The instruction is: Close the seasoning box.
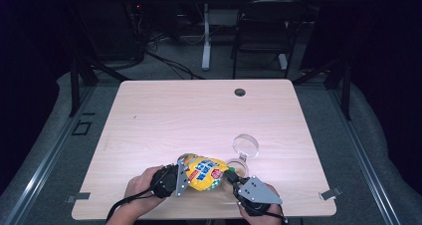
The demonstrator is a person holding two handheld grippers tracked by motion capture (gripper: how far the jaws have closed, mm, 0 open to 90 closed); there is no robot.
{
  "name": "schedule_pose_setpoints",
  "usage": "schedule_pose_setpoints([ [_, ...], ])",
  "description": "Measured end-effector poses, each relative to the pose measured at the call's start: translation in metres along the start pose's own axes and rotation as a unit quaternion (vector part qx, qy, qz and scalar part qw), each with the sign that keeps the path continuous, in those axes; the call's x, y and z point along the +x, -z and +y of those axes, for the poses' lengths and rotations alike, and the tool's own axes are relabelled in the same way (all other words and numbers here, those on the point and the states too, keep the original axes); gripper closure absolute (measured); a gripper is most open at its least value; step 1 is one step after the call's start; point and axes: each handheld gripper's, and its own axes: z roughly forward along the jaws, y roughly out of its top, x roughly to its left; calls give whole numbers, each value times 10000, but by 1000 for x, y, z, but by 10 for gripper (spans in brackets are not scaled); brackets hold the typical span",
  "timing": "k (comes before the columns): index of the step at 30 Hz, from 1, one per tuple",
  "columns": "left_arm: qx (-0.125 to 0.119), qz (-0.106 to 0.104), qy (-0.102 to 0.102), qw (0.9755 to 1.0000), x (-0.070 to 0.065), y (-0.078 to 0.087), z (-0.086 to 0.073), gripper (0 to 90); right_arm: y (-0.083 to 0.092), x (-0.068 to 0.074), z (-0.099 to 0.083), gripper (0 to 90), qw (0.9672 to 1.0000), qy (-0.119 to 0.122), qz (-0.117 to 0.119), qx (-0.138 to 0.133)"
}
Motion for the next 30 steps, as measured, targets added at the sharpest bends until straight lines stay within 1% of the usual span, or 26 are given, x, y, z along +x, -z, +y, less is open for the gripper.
schedule_pose_setpoints([
  [5,-5,-77,62,10000,-1,-1,-2,857,0,-1,-1,866,10000,-60,10,-37],
  [6,-30,-92,106,9999,-1,-2,-2,858,0,-2,-1,860,9999,-83,28,-68],
  [8,-45,-210,187,9996,0,-3,-3,859,0,-3,-1,849,9999,-90,25,-59],
  [9,-76,-268,263,9993,0,-3,-4,861,0,-3,-1,838,9999,-114,21,-72],
  [11,-99,-326,293,9990,1,-5,-6,862,0,-3,-1,828,9999,-123,14,-82],
  [14,-100,-369,331,9987,1,-6,-6,863,0,-3,-1,821,9999,-123,7,-87],
  [15,-102,-410,374,9984,1,-7,-7,864,0,-4,-1,814,9999,-134,5,-105],
  [21,-107,-478,424,9979,1,-8,-8,865,0,-5,-2,797,9998,-154,-10,-81],
  [24,-113,-569,502,9971,1,-10,-10,866,1,-6,-1,794,9997,-209,-40,-140],
  [25,-113,-569,502,9971,1,-10,-10,867,1,-6,-1,794,9997,-209,-40,-140],
  [30,-156,-653,643,9957,3,-11,-11,870,1,-7,-2,771,9997,-223,-36,-133],
])
